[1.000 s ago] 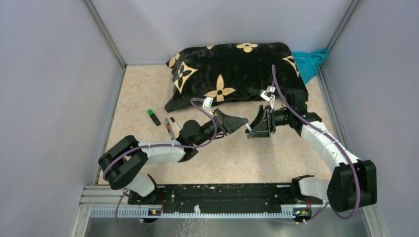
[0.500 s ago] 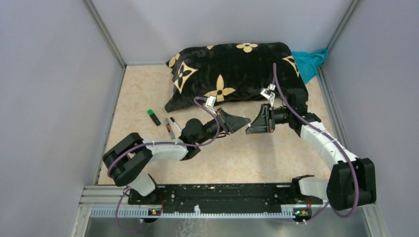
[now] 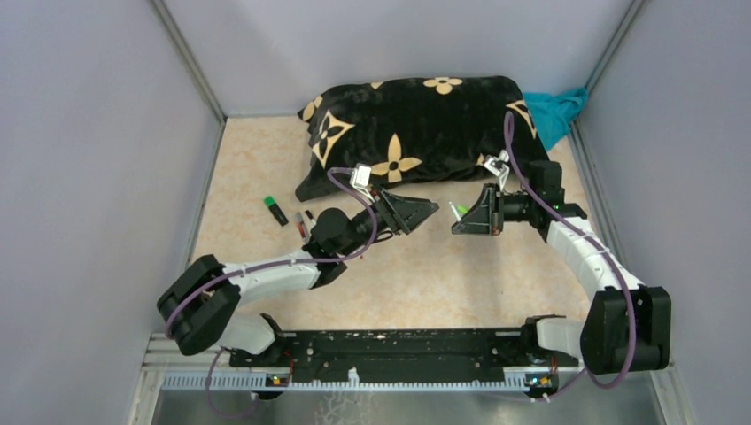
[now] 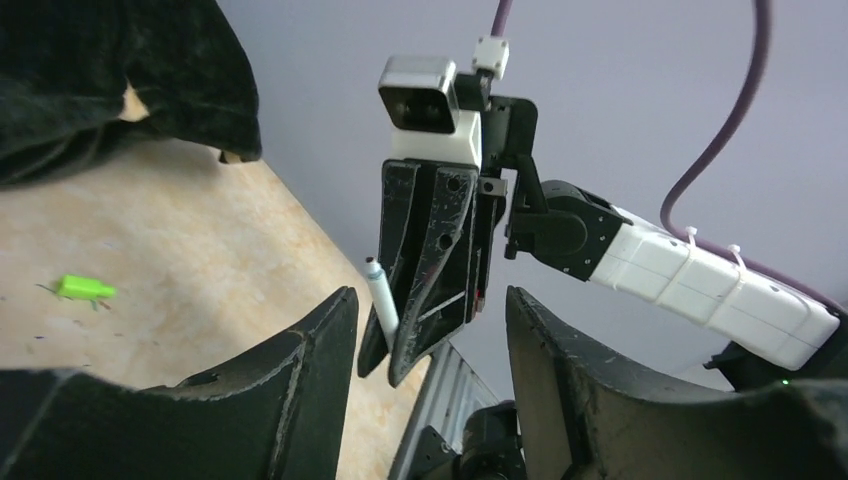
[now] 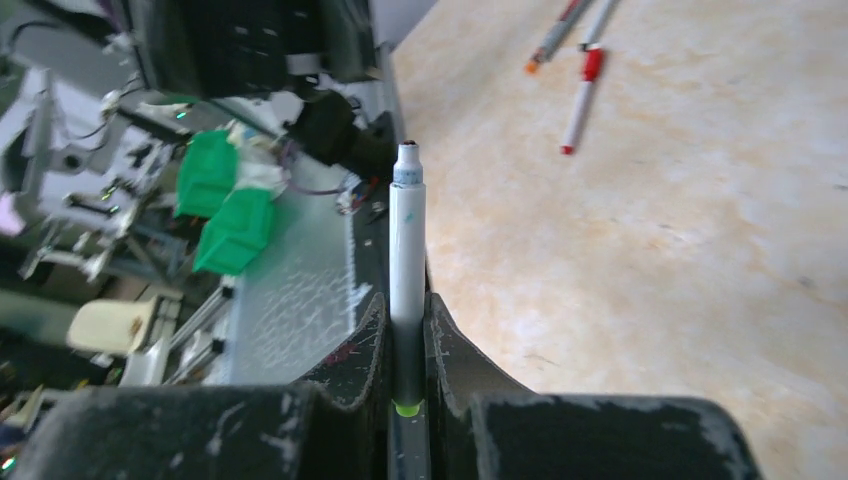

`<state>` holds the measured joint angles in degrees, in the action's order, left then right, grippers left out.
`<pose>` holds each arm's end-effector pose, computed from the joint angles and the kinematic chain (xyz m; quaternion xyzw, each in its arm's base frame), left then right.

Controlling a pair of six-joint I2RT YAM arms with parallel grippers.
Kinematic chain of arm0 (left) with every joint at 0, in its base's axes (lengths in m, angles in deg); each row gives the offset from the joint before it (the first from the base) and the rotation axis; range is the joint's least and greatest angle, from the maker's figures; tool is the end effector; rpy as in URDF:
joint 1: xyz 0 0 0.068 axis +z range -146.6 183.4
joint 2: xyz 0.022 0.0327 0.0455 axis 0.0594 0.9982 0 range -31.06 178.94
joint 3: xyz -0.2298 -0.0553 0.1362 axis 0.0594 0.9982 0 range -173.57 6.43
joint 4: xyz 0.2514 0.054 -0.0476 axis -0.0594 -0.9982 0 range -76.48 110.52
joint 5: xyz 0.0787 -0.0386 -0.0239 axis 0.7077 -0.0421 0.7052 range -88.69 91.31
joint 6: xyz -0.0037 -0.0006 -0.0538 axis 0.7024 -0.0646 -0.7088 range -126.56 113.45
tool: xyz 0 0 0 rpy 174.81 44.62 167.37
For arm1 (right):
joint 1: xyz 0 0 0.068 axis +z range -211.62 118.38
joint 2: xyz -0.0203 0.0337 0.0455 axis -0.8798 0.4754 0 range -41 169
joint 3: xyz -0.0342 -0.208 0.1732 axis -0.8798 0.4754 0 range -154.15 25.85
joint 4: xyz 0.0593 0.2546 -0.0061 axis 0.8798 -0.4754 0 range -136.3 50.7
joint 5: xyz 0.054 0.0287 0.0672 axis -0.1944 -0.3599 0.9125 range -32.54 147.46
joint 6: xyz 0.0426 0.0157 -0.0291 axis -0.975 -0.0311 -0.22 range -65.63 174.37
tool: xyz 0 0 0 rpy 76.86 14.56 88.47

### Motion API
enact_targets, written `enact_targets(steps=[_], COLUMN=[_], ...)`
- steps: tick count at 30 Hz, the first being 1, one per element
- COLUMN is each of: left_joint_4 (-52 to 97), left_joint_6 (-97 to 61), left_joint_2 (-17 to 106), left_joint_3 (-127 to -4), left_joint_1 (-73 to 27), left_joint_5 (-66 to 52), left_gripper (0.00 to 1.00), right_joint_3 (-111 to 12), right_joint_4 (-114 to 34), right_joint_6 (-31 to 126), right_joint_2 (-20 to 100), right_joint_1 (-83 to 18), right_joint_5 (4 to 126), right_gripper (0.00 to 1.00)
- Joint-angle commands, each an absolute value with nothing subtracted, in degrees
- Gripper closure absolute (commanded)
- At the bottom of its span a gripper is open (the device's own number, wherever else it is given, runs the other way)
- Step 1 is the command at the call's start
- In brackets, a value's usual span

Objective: Insert the pens into the pen caps

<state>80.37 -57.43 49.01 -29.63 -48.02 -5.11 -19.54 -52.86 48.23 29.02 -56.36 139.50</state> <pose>0.1825 -0.2351 0.2762 0.0476 0.6018 -0.6415 0.4733 0.2353 0.0572 0.2653 -0.2815 0.6808 0.6202 0.2694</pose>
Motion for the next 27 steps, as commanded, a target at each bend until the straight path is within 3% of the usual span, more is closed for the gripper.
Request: enact_targets(steps=[1, 5, 17, 27], left_joint_4=[70.8, 60.7, 31.4, 25.6], left_joint_6=[-52.6, -51.3, -56.2, -57.5], left_joint_2=[45.0, 44.6, 60.2, 66.1], left_joint_3=[-29.0, -31.7, -50.9, -53.9], left_joint_1=[-46.6, -45.6, -45.0, -44.5], left_joint_5=[-3.3, -2.7, 0.0, 0.1], left_gripper=[0.37, 0.37, 0.42, 0.50], right_joint_3=[-23.7, -23.2, -17.7, -20.9], right_joint_4=[-68.0, -69.0, -58.2, -49.1], right_joint_6=[66.9, 71.0, 69.5, 75.9], right_joint_2=[27.0, 25.3, 28.0, 39.1], right_joint_1=[-59.3, -60.6, -65.4, -55.5], right_joint_5=[127.8, 113.0, 95.2, 80.8], right_gripper=[1.00, 1.00, 1.00, 1.00])
